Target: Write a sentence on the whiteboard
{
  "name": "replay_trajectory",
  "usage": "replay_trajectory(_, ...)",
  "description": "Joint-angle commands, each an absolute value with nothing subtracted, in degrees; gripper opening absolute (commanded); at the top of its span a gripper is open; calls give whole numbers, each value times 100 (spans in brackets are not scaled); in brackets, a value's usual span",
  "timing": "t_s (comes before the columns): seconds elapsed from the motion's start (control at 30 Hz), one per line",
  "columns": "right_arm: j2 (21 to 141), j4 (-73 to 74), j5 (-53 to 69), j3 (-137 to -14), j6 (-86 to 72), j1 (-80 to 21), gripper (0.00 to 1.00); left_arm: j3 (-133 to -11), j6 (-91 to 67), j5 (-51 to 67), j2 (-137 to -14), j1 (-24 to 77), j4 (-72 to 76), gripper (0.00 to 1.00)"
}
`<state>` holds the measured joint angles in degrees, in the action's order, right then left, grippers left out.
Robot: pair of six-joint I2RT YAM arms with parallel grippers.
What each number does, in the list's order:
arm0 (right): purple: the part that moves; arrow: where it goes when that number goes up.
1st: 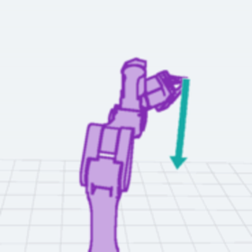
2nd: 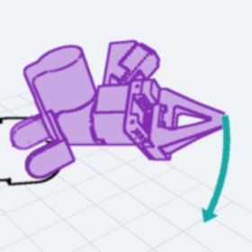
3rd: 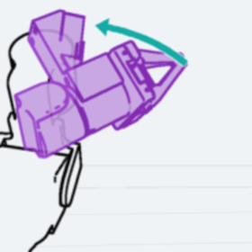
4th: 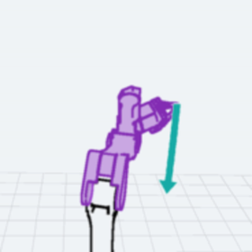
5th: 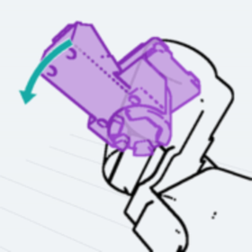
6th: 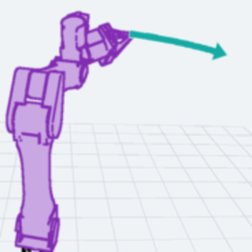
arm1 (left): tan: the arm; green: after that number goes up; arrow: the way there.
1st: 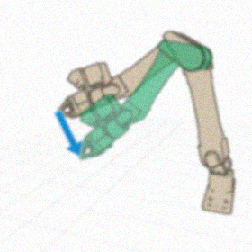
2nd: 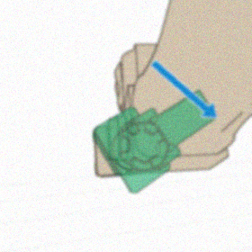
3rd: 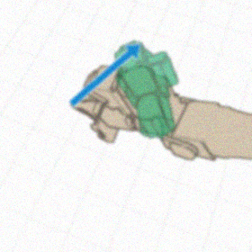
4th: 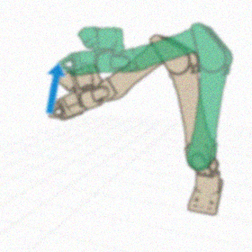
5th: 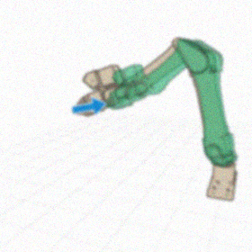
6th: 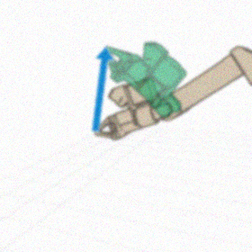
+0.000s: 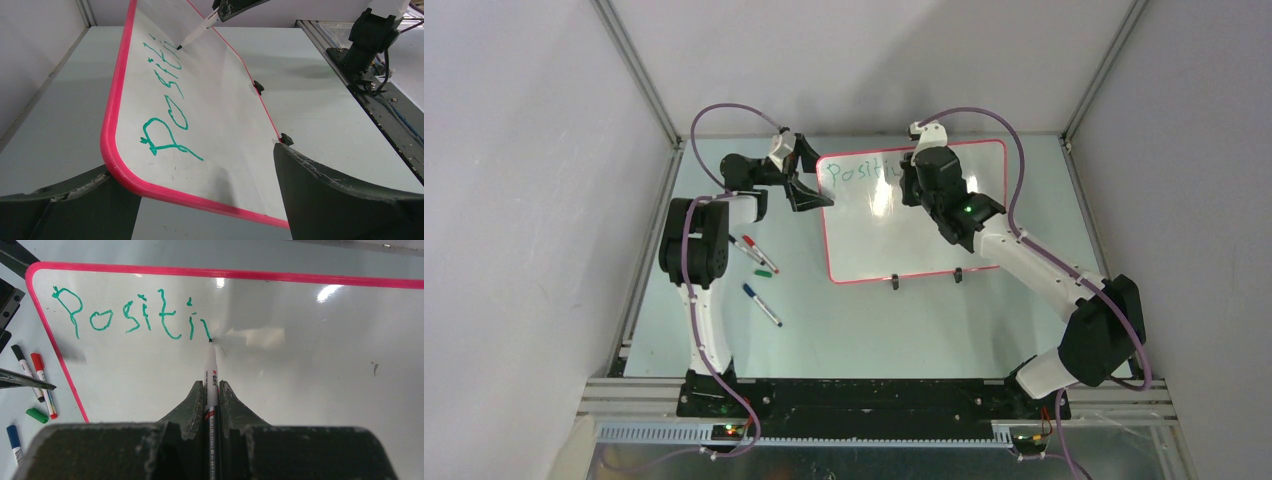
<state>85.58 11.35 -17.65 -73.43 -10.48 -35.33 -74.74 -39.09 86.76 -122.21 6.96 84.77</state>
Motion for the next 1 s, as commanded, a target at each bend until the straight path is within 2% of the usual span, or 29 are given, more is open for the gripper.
replay_trajectory(0.0, 8426, 1195, -1979, -7557, -1037, -3476, 0, -7473, -3938, 8709, -12148, 704, 8797, 98)
replay_trajectory(0.97, 8554, 1031, -1801, -7825, -1065, -3377, 0, -7470, -3929, 8710, -12139, 711, 8798, 99)
